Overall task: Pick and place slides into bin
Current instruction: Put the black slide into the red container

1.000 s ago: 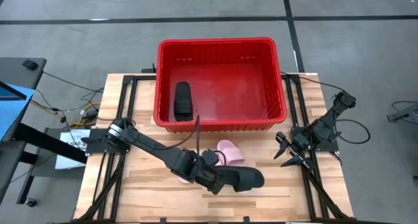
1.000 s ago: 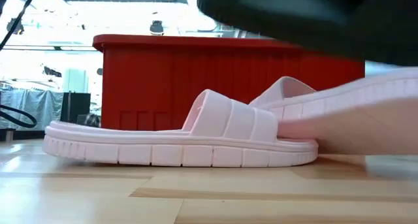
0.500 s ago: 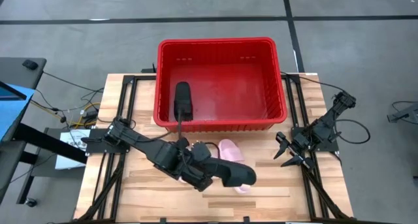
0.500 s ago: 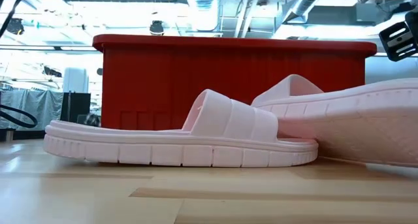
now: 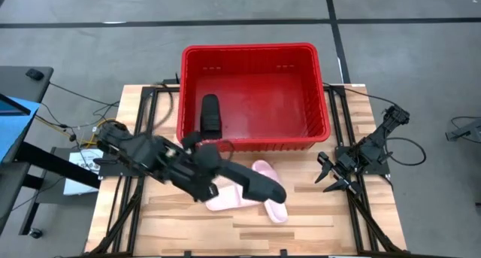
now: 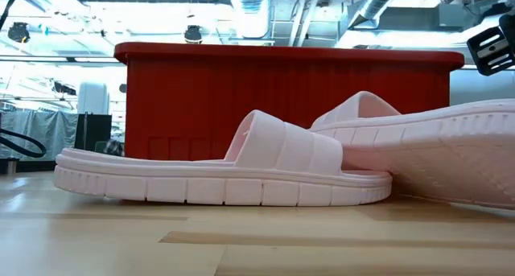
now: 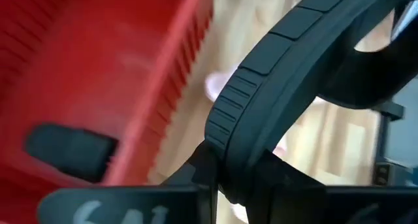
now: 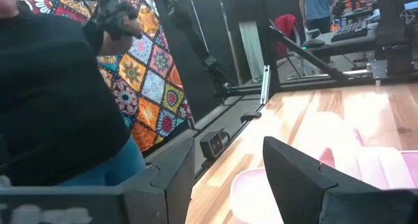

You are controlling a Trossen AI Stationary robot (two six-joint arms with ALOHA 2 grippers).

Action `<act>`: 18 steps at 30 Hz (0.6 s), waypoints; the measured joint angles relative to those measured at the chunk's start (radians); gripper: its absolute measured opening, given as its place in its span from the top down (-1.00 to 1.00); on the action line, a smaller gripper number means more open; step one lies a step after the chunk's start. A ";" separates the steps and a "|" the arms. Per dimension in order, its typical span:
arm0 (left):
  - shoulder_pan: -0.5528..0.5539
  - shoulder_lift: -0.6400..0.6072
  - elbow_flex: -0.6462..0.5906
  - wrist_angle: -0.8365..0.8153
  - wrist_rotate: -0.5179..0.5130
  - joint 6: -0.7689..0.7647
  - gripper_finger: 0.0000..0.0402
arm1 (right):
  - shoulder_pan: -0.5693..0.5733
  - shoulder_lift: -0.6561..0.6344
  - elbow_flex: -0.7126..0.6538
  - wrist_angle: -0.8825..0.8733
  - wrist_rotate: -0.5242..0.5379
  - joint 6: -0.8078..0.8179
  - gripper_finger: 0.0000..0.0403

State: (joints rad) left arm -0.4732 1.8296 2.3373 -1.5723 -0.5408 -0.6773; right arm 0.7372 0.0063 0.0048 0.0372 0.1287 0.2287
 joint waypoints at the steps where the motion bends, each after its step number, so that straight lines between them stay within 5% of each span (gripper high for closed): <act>1: 0.004 -0.017 0.000 0.001 -0.020 0.031 0.87 | 0.000 0.000 0.000 0.000 0.000 0.000 0.14; 11: 0.099 -0.169 0.000 0.001 -0.153 0.336 0.87 | 0.000 0.000 0.000 0.000 0.000 0.000 0.14; 18: 0.281 -0.251 0.000 0.001 -0.226 0.532 0.87 | 0.000 0.000 0.000 0.000 0.000 0.000 0.14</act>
State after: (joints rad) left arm -0.1919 1.5783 2.3371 -1.5715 -0.7670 -0.1455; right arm 0.7374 0.0061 0.0046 0.0372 0.1287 0.2291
